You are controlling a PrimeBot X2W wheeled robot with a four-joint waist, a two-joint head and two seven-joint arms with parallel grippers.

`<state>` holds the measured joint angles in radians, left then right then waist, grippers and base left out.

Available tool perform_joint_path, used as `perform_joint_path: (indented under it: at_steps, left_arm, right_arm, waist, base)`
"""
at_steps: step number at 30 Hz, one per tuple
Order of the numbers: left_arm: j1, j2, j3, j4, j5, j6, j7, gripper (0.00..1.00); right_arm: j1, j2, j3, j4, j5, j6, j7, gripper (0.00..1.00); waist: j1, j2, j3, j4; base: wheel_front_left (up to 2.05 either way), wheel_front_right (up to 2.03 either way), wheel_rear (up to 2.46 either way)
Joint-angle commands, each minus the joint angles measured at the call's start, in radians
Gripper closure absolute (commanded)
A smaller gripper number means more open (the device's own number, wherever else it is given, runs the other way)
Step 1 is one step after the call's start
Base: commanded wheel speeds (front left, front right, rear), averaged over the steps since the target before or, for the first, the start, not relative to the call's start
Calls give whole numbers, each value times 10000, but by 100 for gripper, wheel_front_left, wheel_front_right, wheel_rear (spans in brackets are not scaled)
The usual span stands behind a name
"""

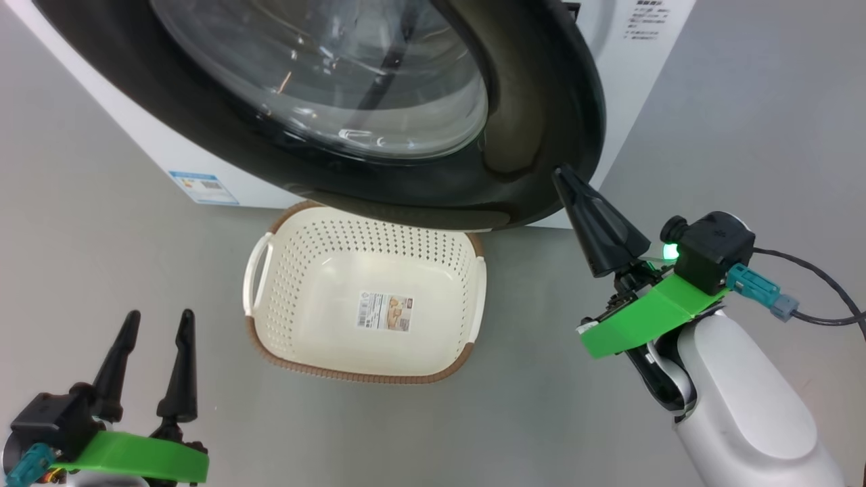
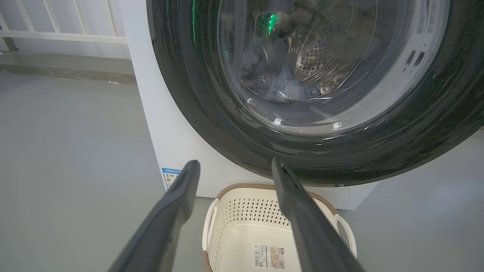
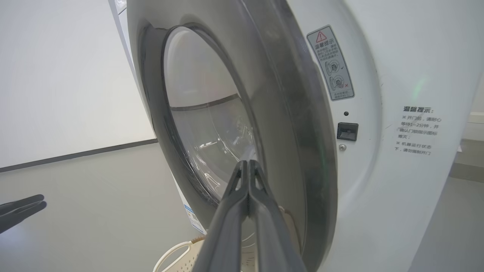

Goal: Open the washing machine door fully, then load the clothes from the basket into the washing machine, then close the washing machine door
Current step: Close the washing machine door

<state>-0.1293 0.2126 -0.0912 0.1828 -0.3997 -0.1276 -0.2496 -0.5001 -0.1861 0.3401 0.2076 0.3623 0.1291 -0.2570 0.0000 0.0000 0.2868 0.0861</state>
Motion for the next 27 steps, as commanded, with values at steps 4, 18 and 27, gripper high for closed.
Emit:
perform_joint_path:
  at_steps: [4, 18, 27]
  left_arm:
    - [-365, 254, 333, -323, -70, -31, -122, 0]
    - [-605, 553, 210, -455, -169, -31, -122, 0]
    - [-903, 683, -7, -584, -289, -31, -122, 0]
  right_arm:
    - [-331, 167, 116, 6, 38, 16, -48, 100]
    - [-1133, 482, -636, 693, 68, 16, -48, 100]
    - [-1858, 509, -1086, 962, 12, 16, -48, 100]
  waist:
    - [0, 0, 266, 195]
    - [0, 0, 775, 142]
    - [0, 0, 1192, 319]
  base:
    - [0, 0, 0]
    - [0, 0, 0]
    - [0, 0, 0]
